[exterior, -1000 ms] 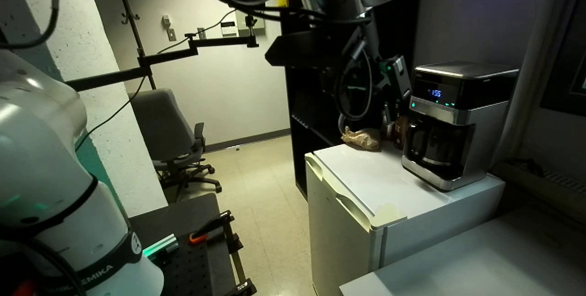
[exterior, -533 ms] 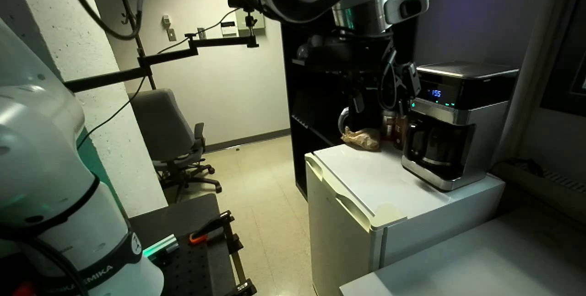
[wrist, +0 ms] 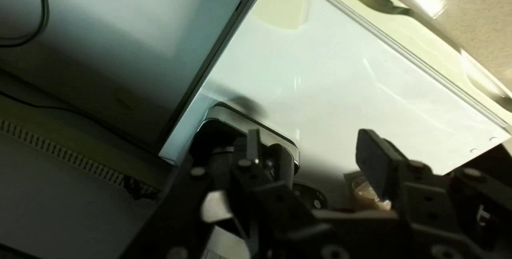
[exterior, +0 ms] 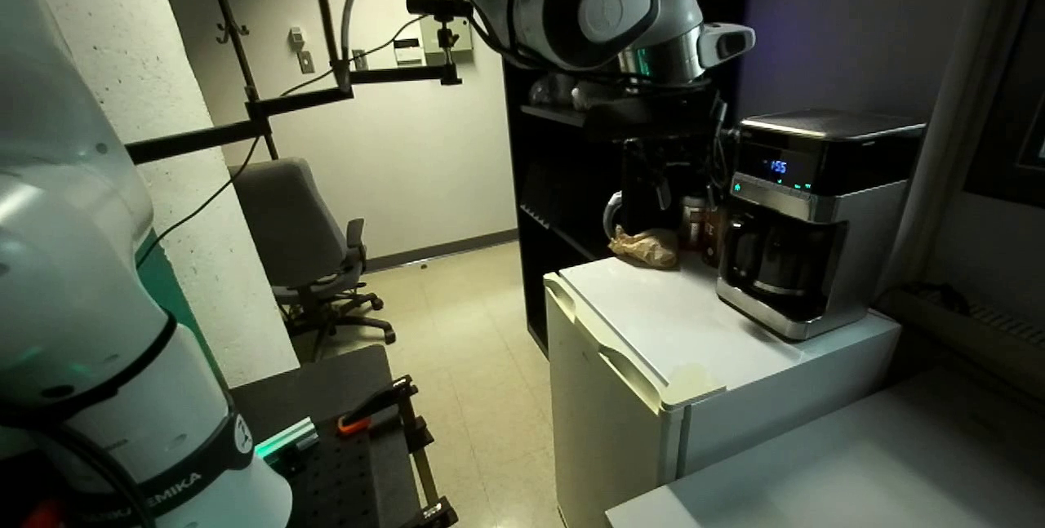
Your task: Press the left button on the coffee machine
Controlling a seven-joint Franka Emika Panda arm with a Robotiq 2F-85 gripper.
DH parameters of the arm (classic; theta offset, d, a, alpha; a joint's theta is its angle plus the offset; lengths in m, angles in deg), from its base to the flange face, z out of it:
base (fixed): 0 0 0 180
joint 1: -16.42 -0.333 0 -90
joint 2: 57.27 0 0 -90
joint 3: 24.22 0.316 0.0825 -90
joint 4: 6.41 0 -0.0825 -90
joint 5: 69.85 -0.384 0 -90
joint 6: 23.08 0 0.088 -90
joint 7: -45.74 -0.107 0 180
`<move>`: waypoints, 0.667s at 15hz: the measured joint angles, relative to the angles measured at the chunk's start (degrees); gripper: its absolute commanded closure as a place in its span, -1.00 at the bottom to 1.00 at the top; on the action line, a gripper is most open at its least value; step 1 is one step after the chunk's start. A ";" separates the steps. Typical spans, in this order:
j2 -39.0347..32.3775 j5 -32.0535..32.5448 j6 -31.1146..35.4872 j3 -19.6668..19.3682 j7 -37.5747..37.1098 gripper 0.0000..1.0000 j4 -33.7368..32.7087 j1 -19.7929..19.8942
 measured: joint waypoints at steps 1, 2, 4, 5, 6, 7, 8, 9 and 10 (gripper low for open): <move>-1.52 1.21 0.86 0.80 -0.11 0.48 -1.11 0.26; -2.98 2.66 1.80 1.55 -0.36 0.65 -2.18 0.53; -5.72 6.12 3.51 2.67 -1.15 0.95 -4.19 0.83; -7.04 8.02 4.17 3.03 -1.68 1.00 -5.27 0.86; -8.31 9.89 4.80 3.31 -2.28 1.00 -6.33 0.86; -9.60 11.84 5.55 3.53 -2.91 1.00 -7.42 0.85; -10.78 13.67 6.23 3.66 -3.49 1.00 -8.45 0.80; -11.95 15.43 7.07 3.75 -4.16 1.00 -9.48 0.72; -13.04 16.94 7.94 3.82 -4.73 1.00 -10.43 0.62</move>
